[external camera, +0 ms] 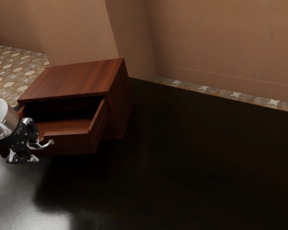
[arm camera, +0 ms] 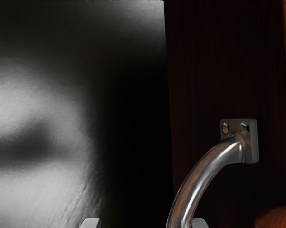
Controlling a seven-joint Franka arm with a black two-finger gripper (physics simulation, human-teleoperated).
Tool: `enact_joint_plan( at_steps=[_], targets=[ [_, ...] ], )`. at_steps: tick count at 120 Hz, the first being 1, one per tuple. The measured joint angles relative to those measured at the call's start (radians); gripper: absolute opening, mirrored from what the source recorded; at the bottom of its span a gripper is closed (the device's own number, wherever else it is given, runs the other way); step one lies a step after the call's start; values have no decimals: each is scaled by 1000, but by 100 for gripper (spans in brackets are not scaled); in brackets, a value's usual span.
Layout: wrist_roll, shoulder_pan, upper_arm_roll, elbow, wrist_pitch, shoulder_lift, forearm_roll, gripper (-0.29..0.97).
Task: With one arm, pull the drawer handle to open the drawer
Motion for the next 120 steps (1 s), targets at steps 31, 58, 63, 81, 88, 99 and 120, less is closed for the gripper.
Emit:
enact_joint_plan(
  at_steps=[31, 58, 63, 81, 88, 99, 120],
  targets=[
    [2, -15, 10, 41, 3, -14, 43, 16],
    [10, -199, 17, 750, -311, 212, 67, 34],
    [12, -268, 21, 827, -422, 225, 58, 40],
    [15, -388, 26, 755, -663, 249, 39, 54],
    [16, -395, 42, 728, -707, 248, 25, 58],
    [19, -391, 74, 701, -753, 237, -22, 61],
    [23, -391, 78, 666, -800, 221, -51, 65]
  ],
)
